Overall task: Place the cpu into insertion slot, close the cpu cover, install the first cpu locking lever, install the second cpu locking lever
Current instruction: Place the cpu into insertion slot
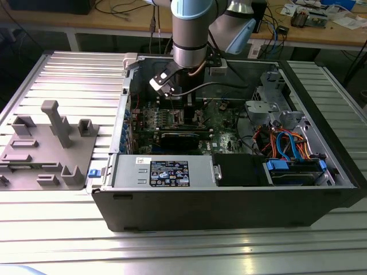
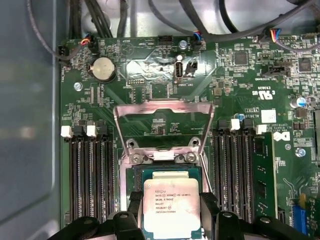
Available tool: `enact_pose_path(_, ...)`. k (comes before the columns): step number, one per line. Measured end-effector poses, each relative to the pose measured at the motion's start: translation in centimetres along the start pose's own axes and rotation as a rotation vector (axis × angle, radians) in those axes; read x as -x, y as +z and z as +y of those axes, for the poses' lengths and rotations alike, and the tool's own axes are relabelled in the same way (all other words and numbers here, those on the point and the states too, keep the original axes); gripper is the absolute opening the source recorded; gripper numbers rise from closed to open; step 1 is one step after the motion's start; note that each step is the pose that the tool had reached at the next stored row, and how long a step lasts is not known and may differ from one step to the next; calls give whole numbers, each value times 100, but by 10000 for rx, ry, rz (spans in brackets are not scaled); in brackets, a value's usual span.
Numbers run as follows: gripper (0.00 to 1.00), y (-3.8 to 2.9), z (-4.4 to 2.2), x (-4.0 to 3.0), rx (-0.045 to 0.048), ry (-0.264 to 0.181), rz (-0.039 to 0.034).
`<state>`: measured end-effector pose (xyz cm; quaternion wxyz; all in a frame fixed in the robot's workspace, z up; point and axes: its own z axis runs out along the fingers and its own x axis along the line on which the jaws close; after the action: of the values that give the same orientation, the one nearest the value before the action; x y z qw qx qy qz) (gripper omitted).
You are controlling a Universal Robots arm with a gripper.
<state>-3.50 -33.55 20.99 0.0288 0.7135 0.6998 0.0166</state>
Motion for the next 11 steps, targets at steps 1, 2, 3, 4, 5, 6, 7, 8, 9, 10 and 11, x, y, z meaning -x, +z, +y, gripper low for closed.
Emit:
enact_pose_path(1,54,2,-1,-1,0,-49,-6)
enact_pose_path(2,54,8,-4,-3,1,-66,-6)
enact_pose_path(3,54,18,-5,-10,1,-67,-7)
enact_pose_path(4,54,34,-6,-19,2,-67,-6)
enact_pose_path(5,54,44,-7,-25,2,-67,-6)
enact_pose_path(6,54,52,-8,-29,1,-67,-6)
enact_pose_path(7,54,58,-8,-32,2,-68,-5)
enact_pose_path(8,54,65,-12,-33,1,-66,-6)
enact_pose_path(9,54,69,-14,-34,1,-66,-6)
enact_pose_path(10,54,74,-16,-34,1,-66,-6)
enact_pose_path(11,54,77,-17,-34,0,-67,-8)
